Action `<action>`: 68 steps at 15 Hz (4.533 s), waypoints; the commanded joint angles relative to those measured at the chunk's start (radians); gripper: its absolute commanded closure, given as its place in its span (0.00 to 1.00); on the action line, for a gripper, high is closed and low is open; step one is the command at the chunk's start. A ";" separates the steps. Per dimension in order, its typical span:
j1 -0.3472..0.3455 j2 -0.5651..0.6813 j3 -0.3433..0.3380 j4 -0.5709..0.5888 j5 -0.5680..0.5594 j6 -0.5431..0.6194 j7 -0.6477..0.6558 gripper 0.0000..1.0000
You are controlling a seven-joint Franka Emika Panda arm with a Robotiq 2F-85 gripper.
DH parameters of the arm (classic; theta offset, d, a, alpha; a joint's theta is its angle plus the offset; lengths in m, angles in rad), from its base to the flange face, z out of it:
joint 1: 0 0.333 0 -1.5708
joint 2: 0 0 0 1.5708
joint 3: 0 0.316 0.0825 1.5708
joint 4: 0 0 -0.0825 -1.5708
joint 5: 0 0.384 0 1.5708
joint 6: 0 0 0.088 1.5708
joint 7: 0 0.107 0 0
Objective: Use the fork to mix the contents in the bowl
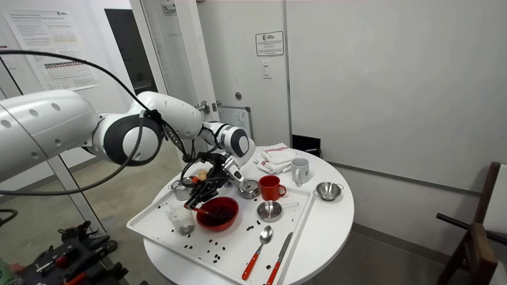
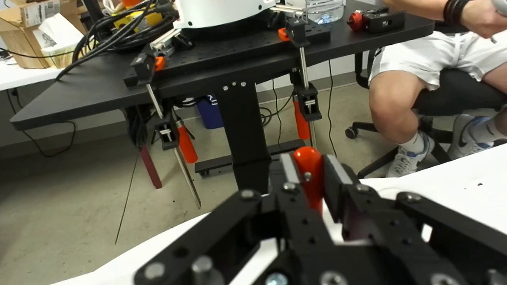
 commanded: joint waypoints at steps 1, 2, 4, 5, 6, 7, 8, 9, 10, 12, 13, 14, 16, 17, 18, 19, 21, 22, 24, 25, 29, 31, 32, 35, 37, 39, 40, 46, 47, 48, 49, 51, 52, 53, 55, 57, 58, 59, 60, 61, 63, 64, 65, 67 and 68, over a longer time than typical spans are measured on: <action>-0.033 -0.021 0.002 0.020 0.027 0.015 0.012 0.92; -0.039 -0.028 0.002 0.020 0.026 0.023 0.011 0.92; -0.050 -0.042 0.002 0.013 0.023 0.038 0.009 0.92; -0.054 -0.048 0.002 0.007 0.021 0.048 0.006 0.92; -0.057 -0.057 0.002 -0.003 0.018 0.055 0.003 0.92; -0.059 -0.064 0.001 -0.011 0.016 0.060 0.003 0.92; -0.059 -0.075 0.001 -0.026 0.009 0.059 -0.006 0.92; -0.058 -0.082 0.000 -0.036 0.006 0.054 -0.010 0.92; -0.057 -0.092 0.001 -0.048 -0.001 0.047 -0.021 0.92; -0.049 -0.115 -0.001 -0.079 -0.020 0.034 -0.048 0.92; -0.044 -0.129 -0.001 -0.101 -0.028 0.030 -0.060 0.92; -0.039 -0.143 0.000 -0.125 -0.040 0.024 -0.082 0.92; -0.021 -0.165 0.007 -0.184 -0.080 -0.003 -0.154 0.92; -0.011 -0.175 0.011 -0.215 -0.107 -0.023 -0.195 0.92; -0.001 -0.185 0.015 -0.250 -0.127 -0.037 -0.222 0.92; 0.008 -0.194 0.019 -0.282 -0.152 -0.053 -0.252 0.92; 0.021 -0.233 0.021 -0.363 -0.178 -0.042 -0.263 0.92; 0.021 -0.263 0.021 -0.410 -0.181 -0.022 -0.263 0.92; 0.017 -0.324 0.018 -0.504 -0.177 0.019 -0.262 0.92; 0.014 -0.352 0.016 -0.543 -0.174 0.039 -0.258 0.92; -0.015 -0.497 0.006 -0.699 -0.137 0.209 -0.222 0.92; -0.031 -0.567 -0.005 -0.778 -0.123 0.326 -0.211 0.92; -0.039 -0.600 -0.011 -0.818 -0.121 0.387 -0.213 0.92; -0.080 -0.685 -0.028 -0.947 -0.097 0.547 -0.220 0.92; -0.105 -0.739 -0.041 -1.041 -0.085 0.633 -0.231 0.92; -0.122 -0.785 -0.058 -1.136 -0.099 0.726 -0.240 0.92; -0.129 -0.806 -0.065 -1.187 -0.106 0.774 -0.244 0.92; -0.144 -0.853 -0.085 -1.390 -0.147 0.993 -0.285 0.92; -0.141 -0.843 -0.082 -1.392 -0.150 1.003 -0.288 0.92; -0.137 -0.836 -0.078 -1.395 -0.151 1.013 -0.288 0.92; -0.135 -0.832 -0.074 -1.396 -0.147 1.028 -0.288 0.92; -0.123 -0.828 -0.066 -1.391 -0.147 1.049 -0.280 0.92; -0.117 -0.827 -0.063 -1.387 -0.149 1.055 -0.278 0.92; -0.112 -0.825 -0.061 -1.380 -0.150 1.061 -0.275 0.92; -0.103 -0.816 -0.058 -1.358 -0.149 1.063 -0.270 0.92; -0.097 -0.794 -0.061 -1.317 -0.144 1.056 -0.256 0.92; -0.094 -0.778 -0.062 -1.287 -0.144 1.049 -0.249 0.92; -0.093 -0.761 -0.063 -1.259 -0.141 1.042 -0.242 0.92; -0.093 -0.746 -0.064 -1.231 -0.140 1.036 -0.234 0.92; -0.091 -0.724 -0.068 -1.198 -0.138 1.036 -0.216 0.91; -0.093 -0.681 -0.072 -1.133 -0.133 1.023 -0.189 0.91; -0.096 -0.659 -0.073 -1.101 -0.130 1.014 -0.182 0.91; -0.099 -0.637 -0.073 -1.068 -0.126 1.002 -0.179 0.91; -0.106 -0.597 -0.071 -1.014 -0.122 0.981 -0.184 0.91; -0.110 -0.580 -0.069 -0.993 -0.122 0.971 -0.193 0.91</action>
